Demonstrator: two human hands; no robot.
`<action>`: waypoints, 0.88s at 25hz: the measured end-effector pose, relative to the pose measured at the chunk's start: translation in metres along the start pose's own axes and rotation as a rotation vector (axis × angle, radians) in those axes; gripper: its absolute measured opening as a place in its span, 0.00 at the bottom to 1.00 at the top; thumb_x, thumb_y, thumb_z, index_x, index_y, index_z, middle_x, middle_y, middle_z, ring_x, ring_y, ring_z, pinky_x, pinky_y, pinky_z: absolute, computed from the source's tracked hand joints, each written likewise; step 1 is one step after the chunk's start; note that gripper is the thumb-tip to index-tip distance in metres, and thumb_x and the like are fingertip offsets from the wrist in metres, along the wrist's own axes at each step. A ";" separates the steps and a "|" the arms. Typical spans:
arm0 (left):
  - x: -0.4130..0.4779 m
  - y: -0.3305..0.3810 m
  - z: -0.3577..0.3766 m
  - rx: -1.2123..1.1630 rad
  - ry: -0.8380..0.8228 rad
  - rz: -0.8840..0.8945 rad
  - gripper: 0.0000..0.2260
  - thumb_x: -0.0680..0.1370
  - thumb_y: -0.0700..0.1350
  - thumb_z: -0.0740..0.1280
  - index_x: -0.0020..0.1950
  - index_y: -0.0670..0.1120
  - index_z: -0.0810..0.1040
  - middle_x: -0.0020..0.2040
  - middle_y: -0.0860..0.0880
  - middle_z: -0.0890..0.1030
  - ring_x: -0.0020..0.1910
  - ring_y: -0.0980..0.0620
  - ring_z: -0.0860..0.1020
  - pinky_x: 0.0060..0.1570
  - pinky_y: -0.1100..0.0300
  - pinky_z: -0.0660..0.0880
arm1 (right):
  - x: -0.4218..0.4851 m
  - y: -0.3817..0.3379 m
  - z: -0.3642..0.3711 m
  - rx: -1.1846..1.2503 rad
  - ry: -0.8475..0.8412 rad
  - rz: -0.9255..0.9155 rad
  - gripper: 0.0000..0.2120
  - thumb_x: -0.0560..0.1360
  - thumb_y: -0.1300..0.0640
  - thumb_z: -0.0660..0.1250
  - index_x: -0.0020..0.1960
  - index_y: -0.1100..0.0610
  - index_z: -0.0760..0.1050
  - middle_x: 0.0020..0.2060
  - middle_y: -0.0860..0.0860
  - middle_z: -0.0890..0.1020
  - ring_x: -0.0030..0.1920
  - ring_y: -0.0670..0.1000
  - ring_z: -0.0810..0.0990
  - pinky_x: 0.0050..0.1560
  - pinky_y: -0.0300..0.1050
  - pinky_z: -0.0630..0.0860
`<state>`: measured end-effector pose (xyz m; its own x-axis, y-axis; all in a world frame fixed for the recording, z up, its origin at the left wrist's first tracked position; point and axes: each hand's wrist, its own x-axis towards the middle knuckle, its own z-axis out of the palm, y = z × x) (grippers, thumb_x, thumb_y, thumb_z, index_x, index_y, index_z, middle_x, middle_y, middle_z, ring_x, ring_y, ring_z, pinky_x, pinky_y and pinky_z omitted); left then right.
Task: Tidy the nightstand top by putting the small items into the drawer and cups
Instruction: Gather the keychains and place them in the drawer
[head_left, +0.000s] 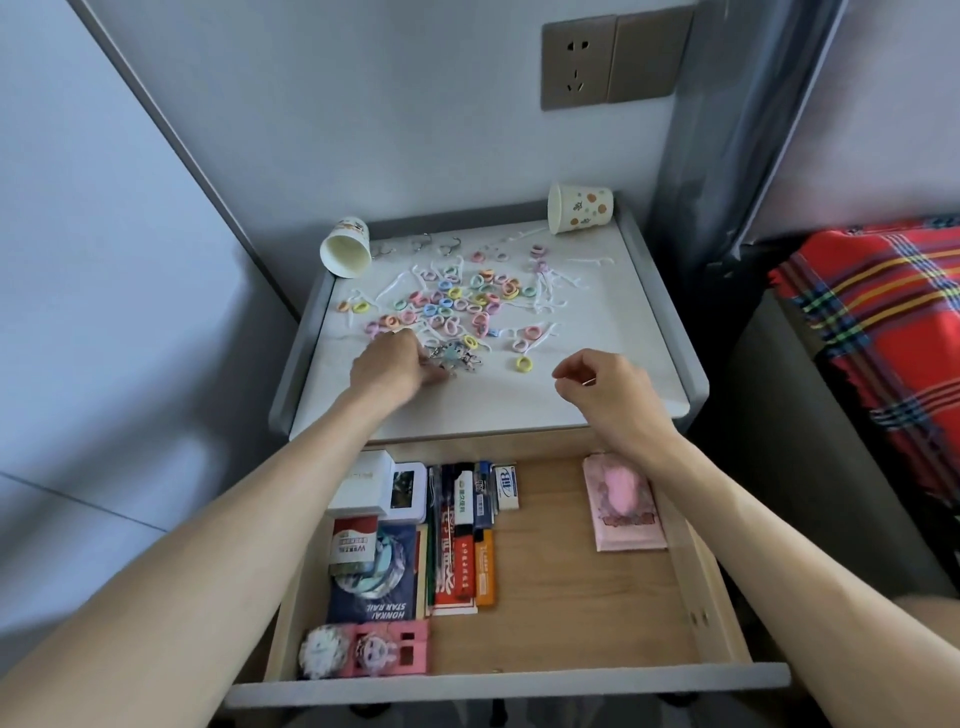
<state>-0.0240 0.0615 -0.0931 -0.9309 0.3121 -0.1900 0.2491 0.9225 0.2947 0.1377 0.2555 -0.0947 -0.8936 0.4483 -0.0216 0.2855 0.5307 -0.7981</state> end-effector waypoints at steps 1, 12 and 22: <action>0.000 0.000 0.000 -0.033 -0.004 -0.001 0.17 0.73 0.58 0.75 0.50 0.46 0.79 0.53 0.47 0.82 0.54 0.44 0.79 0.57 0.48 0.75 | 0.001 -0.001 0.002 -0.003 -0.006 -0.006 0.06 0.75 0.59 0.67 0.50 0.54 0.81 0.41 0.46 0.82 0.42 0.48 0.78 0.37 0.33 0.70; -0.003 -0.003 -0.024 -0.359 0.126 0.169 0.11 0.76 0.48 0.74 0.44 0.42 0.77 0.43 0.47 0.80 0.42 0.50 0.75 0.40 0.57 0.68 | 0.003 -0.009 0.020 -0.004 -0.053 -0.040 0.05 0.75 0.58 0.67 0.49 0.53 0.81 0.41 0.44 0.82 0.40 0.43 0.78 0.37 0.25 0.69; 0.066 -0.009 -0.064 -1.401 0.118 -0.116 0.05 0.78 0.41 0.68 0.49 0.40 0.73 0.38 0.43 0.80 0.36 0.47 0.81 0.47 0.50 0.80 | 0.130 -0.073 0.016 -0.246 -0.070 -0.183 0.08 0.78 0.57 0.66 0.53 0.54 0.82 0.48 0.48 0.83 0.45 0.48 0.78 0.45 0.40 0.71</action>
<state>-0.1046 0.0588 -0.0482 -0.9615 0.1657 -0.2192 -0.2328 -0.0677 0.9702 -0.0048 0.2633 -0.0492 -0.9573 0.2827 0.0608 0.1850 0.7601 -0.6229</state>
